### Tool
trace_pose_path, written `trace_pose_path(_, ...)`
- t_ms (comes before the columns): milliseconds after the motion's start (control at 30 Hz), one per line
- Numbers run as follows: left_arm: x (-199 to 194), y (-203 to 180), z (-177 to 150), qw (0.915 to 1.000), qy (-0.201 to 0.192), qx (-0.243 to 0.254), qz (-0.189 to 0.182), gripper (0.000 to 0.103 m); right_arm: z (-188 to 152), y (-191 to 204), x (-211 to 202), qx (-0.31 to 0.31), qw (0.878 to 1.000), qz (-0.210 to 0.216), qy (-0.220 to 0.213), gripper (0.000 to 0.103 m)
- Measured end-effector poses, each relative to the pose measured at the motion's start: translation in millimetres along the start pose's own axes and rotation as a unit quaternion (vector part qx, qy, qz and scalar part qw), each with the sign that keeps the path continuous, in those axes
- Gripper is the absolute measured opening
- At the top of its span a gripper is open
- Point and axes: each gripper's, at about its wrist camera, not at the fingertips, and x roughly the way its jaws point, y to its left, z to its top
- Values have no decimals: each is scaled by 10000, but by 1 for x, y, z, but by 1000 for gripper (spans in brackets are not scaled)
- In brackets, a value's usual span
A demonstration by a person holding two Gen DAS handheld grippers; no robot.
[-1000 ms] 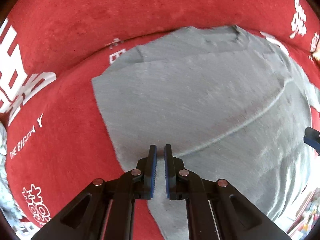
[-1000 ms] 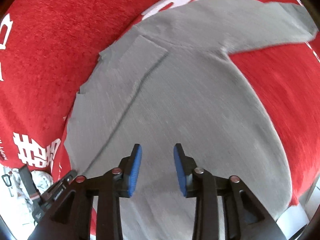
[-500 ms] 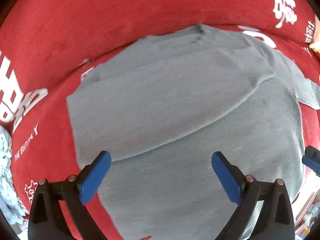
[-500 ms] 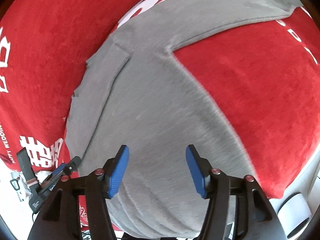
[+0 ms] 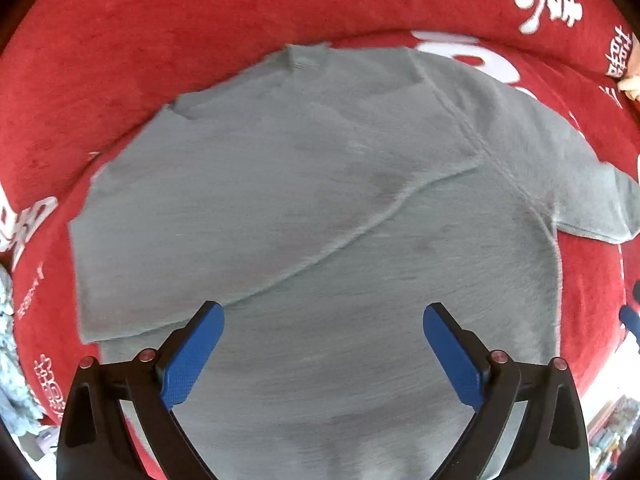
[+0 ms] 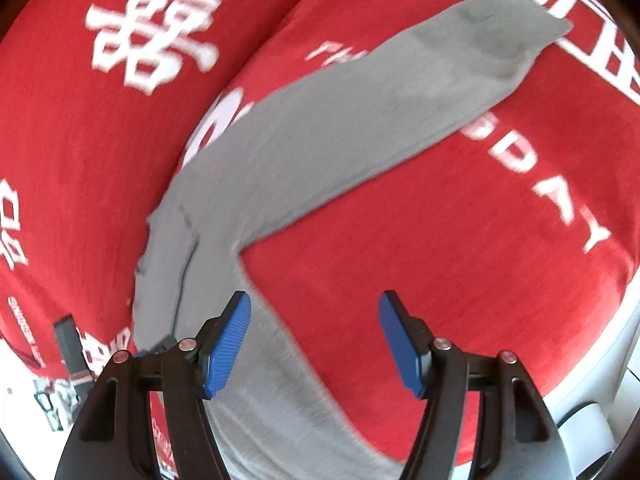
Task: Fold small clothes
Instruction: 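Grasp the cuff of the other sleeve with the right tool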
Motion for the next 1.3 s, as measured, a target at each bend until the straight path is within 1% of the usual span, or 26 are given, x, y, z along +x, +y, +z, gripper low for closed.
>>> trace_pose_path(33,1,-5,1,10000,19,-2,-53,101,6,-9,-3,90,9999,71,-102,71)
trace_pose_path(100,2,-13,4,10000,41,15,-87,101,15,-26,-6,303,9991,196,-221,81)
trace_pose_path(167,2,-21,6,9998,42,27,-187,101,27,-46,-7,609,9975,220,-277,81)
trace_pose_path(333,-1,-37,14,9995,-73,102,-276,101,51,-95,-7,1380,9887,302,-494,81)
trace_pose_path(433,1,-45,20,9995,-53,121,-279,101,65,-112,-6,1641,9835,435,-619,81)
trace_pose_path(500,4,-51,24,9995,-15,99,-290,101,76,-119,-4,1745,9809,499,-702,81)
trace_pose_path(667,8,-63,31,9995,15,104,-297,101,100,-125,6,1826,9793,533,-693,81)
trace_pose_path(833,9,-73,36,9993,37,62,-372,101,112,-127,10,1996,9741,684,-815,81)
trace_pose_path(1033,8,-80,36,9993,22,11,-367,101,116,-129,15,2332,9626,1008,-945,82)
trace_pose_path(1167,6,-78,33,9994,-18,-49,-339,101,117,-127,18,2500,9533,1422,-924,81)
trace_pose_path(1200,4,-76,30,9994,-29,-54,-331,101,117,-126,18,2522,9516,1495,-919,77)
trace_pose_path(1233,3,-75,28,9994,-54,-64,-322,101,118,-123,19,2552,9500,1557,-903,72)
trace_pose_path(1300,0,-68,25,9993,-127,-92,-336,101,118,-121,23,2634,9472,1658,-768,32)
